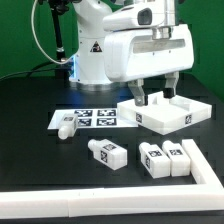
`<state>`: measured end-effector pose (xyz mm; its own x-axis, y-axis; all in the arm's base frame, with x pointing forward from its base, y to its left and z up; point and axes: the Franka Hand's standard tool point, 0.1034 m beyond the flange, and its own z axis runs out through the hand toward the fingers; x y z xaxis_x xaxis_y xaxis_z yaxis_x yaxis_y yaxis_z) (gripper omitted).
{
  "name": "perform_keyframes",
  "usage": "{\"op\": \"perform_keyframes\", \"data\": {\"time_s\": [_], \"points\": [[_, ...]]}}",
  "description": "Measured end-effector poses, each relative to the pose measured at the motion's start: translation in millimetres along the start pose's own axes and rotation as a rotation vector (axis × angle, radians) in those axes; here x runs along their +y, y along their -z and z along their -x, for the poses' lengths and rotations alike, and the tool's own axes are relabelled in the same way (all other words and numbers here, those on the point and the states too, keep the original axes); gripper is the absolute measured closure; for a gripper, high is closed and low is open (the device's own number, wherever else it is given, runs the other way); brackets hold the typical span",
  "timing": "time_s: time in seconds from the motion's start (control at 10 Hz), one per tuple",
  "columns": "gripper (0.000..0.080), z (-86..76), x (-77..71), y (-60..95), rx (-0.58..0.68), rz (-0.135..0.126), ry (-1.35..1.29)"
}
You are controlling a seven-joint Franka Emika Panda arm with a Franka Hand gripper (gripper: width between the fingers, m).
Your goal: Assemble one leg
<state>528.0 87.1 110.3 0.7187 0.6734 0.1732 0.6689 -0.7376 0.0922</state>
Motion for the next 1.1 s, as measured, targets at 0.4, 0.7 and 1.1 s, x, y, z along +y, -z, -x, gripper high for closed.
{"op": "perform_keyframes", "data": {"time_s": [0.4,0.7,1.1], "points": [[0.0150,0.3,-0.7,-0.7,0.011,0.005,-0.002],[0.0150,0.6,-1.0,-1.3,0.010,0.005,-0.002],[0.0150,25.0,10.8,-14.5,0.006,-0.001,-0.049]]}}
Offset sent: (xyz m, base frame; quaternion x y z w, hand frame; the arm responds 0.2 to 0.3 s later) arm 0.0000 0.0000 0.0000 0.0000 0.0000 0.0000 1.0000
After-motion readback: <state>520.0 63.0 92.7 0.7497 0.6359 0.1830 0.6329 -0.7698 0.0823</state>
